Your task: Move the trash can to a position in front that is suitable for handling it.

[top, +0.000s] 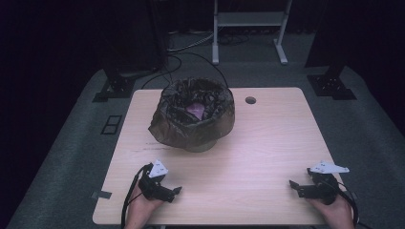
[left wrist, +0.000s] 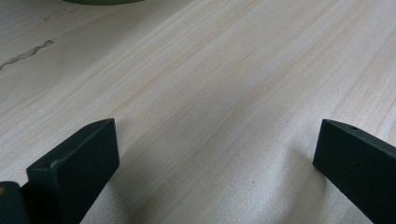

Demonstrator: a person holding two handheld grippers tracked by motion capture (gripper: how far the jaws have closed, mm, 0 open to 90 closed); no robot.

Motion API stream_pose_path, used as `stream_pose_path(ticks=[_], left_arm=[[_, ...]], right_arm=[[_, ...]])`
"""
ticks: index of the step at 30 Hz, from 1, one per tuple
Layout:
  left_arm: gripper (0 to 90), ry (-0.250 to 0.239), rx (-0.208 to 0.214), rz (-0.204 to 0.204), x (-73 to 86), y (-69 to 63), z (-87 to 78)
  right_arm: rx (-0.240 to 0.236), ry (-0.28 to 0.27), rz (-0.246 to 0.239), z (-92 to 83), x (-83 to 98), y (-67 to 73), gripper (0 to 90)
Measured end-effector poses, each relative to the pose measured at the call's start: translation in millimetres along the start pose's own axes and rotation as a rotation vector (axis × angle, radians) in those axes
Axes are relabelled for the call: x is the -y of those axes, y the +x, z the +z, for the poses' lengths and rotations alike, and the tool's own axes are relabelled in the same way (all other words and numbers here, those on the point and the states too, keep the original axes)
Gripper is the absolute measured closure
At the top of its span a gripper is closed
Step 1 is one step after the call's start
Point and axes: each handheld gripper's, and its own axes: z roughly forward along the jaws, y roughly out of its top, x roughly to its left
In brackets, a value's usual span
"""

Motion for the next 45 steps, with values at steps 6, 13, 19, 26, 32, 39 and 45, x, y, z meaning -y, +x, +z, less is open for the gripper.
stream_pose_path(ticks=[6, 13, 19, 26, 32, 39, 45], left_arm=[[0.0, -0.015, 0.012, -0.029, 0.2, 1.7, -2.2], [0.0, -0.040, 0.025, -0.047, -4.7, 4.5, -12.6], [0.0, -0.057, 0.033, -0.055, -10.9, 5.5, -20.5], [0.0, -0.061, 0.030, -0.042, -23.4, 9.5, -31.1], [0.0, -0.077, 0.035, -0.040, -32.0, 12.1, -39.7], [0.0, -0.078, 0.051, -0.042, -42.1, 13.0, -47.3], [0.0, -0.075, 0.052, -0.042, -50.3, 13.7, -51.8]], right_arm=[[0.000, 0.001, 0.000, 0.0, -0.1, 0.0, 10.1], [0.000, 0.000, 0.000, 0.0, 0.0, 0.0, 10.1], [0.000, 0.000, 0.000, 0.0, 0.0, 0.0, 10.1], [0.000, 0.000, 0.000, 0.0, 0.0, 0.0, 10.1], [0.000, 0.000, 0.000, 0.0, 0.0, 0.0, 10.1], [0.000, 0.000, -0.001, 0.0, 0.0, -0.1, 10.1], [0.001, 0.001, -0.001, 0.0, -0.1, -0.1, 10.1]])
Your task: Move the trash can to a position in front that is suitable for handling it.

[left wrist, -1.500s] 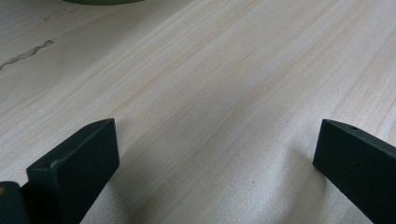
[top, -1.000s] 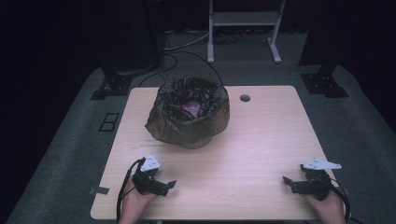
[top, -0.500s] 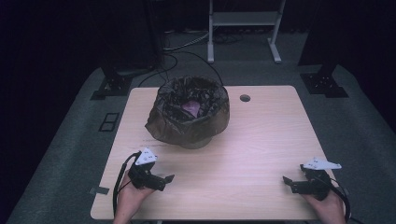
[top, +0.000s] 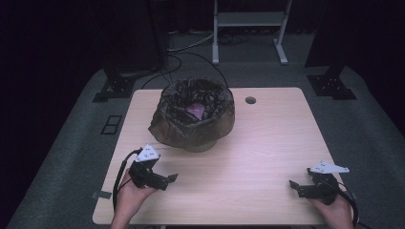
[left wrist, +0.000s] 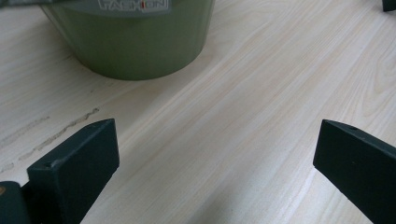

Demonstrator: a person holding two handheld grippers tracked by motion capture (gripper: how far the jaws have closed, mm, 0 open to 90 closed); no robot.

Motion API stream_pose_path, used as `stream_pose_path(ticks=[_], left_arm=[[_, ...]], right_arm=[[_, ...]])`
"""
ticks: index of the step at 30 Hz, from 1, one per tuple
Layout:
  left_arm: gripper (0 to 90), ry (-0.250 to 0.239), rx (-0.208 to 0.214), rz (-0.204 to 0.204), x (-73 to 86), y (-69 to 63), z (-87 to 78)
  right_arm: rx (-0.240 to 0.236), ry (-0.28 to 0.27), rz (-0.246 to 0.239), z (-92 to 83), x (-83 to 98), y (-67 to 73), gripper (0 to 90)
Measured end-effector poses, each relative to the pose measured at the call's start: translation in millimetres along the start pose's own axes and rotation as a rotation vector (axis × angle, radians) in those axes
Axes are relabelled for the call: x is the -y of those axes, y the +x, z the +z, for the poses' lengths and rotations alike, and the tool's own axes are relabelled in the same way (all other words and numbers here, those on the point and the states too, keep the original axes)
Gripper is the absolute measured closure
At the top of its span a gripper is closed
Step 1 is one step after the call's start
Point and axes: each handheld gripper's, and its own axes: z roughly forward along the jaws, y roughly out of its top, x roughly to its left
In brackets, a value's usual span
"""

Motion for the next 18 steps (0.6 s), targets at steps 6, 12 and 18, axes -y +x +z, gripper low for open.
stream_pose_path(ticks=[6, 12, 18], left_arm=[[0.0, -0.008, -0.005, -0.004, -12.2, 3.5, -7.4], [0.0, -0.010, -0.009, -0.003, -21.3, 6.7, -12.6], [0.0, -0.011, -0.015, -0.005, -34.6, 10.6, -19.7]], right_arm=[[0.000, 0.000, 0.001, 0.0, 0.0, 0.0, 10.1], [0.000, 0.000, 0.000, 0.0, 0.0, 0.0, 10.1], [0.000, 0.000, -0.001, 0.0, 0.0, -0.1, 10.1]])
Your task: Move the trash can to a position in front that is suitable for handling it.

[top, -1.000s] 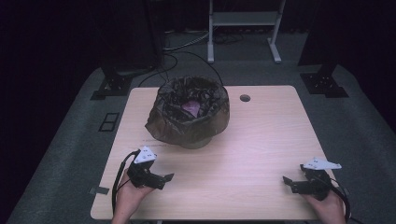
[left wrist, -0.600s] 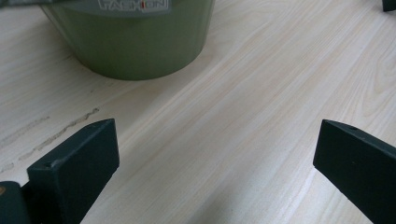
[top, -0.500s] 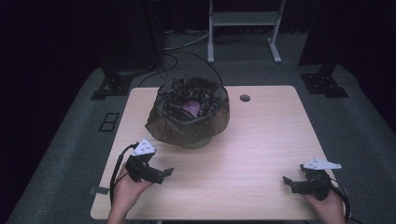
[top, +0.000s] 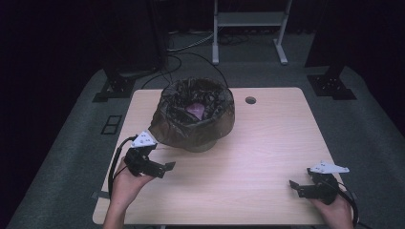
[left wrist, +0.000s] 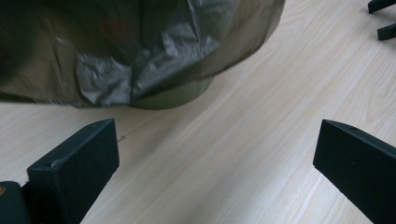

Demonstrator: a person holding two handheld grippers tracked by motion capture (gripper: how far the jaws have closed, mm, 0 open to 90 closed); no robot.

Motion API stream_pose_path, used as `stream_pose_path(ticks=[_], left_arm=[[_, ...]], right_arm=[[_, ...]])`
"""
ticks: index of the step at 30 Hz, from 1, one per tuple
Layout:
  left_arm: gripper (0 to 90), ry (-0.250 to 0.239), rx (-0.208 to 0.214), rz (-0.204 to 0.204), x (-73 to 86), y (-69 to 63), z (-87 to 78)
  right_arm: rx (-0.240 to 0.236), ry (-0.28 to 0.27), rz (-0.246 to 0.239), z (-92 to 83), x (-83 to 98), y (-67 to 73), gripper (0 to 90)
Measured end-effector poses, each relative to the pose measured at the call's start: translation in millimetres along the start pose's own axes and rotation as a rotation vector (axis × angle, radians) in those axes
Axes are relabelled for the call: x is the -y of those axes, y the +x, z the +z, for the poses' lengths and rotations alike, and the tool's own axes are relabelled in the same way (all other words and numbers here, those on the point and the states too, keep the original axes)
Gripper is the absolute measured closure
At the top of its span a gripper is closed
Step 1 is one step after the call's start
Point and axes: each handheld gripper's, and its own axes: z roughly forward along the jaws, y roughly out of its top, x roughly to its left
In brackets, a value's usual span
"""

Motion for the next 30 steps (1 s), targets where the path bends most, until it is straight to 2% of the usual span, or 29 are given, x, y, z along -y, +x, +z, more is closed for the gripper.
stream_pose_path(ticks=[14, 30], left_arm=[[0.0, -0.017, 0.001, 0.002, -29.1, 7.0, -12.3], [0.0, -0.040, -0.002, -0.027, -59.7, 23.3, -18.9]], right_arm=[[0.000, 0.000, 0.001, 0.0, 0.0, 0.0, 10.1], [0.000, -0.001, 0.002, 0.1, 0.0, 0.1, 10.1]])
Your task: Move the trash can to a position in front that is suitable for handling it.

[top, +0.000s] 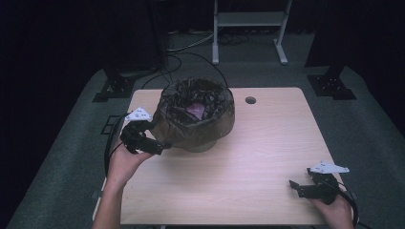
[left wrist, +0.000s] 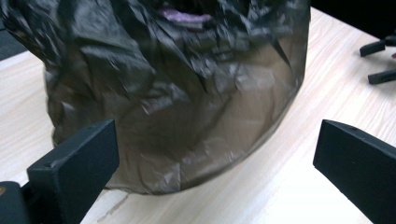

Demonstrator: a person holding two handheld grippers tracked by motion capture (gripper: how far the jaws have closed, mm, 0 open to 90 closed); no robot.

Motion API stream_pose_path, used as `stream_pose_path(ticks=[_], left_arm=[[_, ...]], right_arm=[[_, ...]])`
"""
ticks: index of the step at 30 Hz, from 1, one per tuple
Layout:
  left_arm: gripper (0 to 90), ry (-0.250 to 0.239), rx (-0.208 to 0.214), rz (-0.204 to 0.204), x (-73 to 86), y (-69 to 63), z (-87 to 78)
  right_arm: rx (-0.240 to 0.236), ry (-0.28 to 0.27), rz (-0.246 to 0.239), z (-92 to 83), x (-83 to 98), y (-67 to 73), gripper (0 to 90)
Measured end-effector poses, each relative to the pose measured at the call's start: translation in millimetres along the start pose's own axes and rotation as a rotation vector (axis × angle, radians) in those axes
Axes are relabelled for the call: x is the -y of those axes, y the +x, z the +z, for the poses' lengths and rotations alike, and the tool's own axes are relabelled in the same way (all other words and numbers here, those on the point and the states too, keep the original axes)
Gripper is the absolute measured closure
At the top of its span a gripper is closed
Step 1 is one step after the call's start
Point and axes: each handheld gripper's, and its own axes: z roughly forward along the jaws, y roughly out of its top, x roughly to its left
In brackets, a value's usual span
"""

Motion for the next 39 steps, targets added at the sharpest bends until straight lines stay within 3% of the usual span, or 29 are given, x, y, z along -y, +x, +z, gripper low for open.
stream_pose_path(ticks=[19, 31, 39], left_arm=[[0.0, -0.031, -0.002, -0.035, -41.7, 24.4, 2.3], [0.0, -0.015, -0.011, -0.058, -57.9, 45.9, 22.2], [0.0, 0.000, -0.037, -0.068, -59.9, 61.4, 35.4]], right_arm=[[0.000, 0.000, 0.000, 0.0, 0.0, 0.0, 10.1], [0.000, 0.000, 0.000, 0.0, 0.0, -0.1, 10.1], [0.000, 0.000, 0.000, 0.0, 0.0, -0.1, 10.1]])
